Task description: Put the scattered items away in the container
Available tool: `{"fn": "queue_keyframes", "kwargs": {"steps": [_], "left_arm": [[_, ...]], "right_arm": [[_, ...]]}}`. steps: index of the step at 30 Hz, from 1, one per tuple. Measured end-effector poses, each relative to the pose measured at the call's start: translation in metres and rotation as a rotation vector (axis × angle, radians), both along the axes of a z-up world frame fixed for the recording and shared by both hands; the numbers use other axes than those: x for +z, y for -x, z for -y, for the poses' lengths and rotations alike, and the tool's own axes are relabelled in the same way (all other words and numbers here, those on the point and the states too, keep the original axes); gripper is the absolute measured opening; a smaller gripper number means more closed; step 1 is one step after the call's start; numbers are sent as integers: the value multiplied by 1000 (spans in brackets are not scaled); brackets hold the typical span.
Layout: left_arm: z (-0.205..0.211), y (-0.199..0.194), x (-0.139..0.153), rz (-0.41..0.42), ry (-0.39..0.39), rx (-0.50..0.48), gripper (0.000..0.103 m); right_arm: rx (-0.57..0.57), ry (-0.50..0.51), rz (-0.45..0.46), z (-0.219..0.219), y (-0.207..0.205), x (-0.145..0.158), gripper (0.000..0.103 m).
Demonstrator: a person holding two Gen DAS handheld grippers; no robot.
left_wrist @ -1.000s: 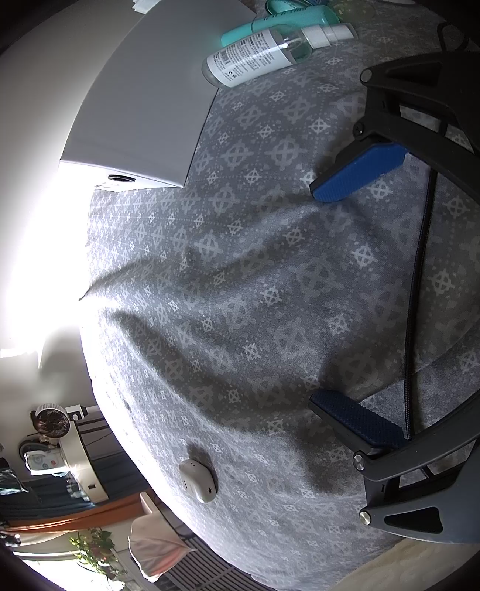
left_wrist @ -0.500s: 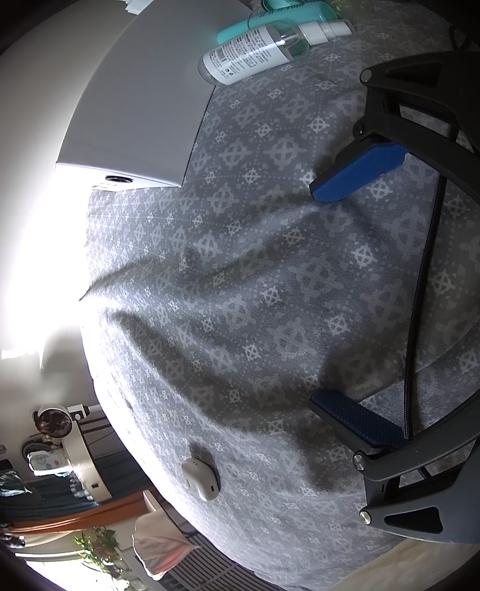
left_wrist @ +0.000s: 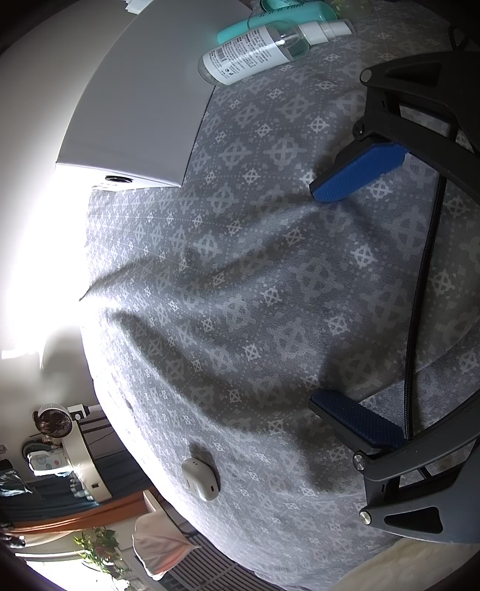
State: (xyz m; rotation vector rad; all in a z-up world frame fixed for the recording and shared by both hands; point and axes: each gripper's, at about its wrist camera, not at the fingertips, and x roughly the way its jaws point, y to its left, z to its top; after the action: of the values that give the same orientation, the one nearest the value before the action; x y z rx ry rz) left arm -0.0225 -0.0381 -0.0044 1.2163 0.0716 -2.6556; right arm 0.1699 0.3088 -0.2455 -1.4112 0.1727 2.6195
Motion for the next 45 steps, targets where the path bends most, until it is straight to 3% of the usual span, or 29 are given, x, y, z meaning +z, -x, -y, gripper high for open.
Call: {"fn": "queue_keyframes", "kwargs": {"steps": [8, 11, 13, 20, 26, 27, 29, 31, 34, 38, 45], "left_arm": [[2, 0, 0, 0, 0, 0, 103], [1, 0, 0, 0, 0, 0, 103], [0, 0, 0, 0, 0, 0, 103], [0, 0, 0, 0, 0, 0, 103], [2, 1, -1, 0, 0, 0, 103], [0, 1, -1, 0, 0, 0, 103], [0, 1, -1, 0, 0, 0, 103], [0, 1, -1, 0, 0, 0, 103], [1, 1, -1, 0, 0, 0, 103], [1, 1, -1, 0, 0, 0, 103], [1, 1, -1, 0, 1, 0, 103]], "right_arm": [[23, 123, -107, 0, -12, 24, 61], [72, 132, -158, 9, -13, 36, 53], [103, 130, -179, 15, -13, 44, 32], [159, 119, -214, 31, -10, 54, 31], [180, 24, -191, 40, -11, 50, 31], [179, 5, -179, 40, -13, 48, 33], [188, -31, -158, 40, -19, 43, 50], [193, -81, -151, 42, -29, 39, 75], [213, -225, -167, 51, -46, 34, 100], [224, -330, -165, 55, -55, 30, 103], [136, -275, -127, 33, -43, 31, 103]]}}
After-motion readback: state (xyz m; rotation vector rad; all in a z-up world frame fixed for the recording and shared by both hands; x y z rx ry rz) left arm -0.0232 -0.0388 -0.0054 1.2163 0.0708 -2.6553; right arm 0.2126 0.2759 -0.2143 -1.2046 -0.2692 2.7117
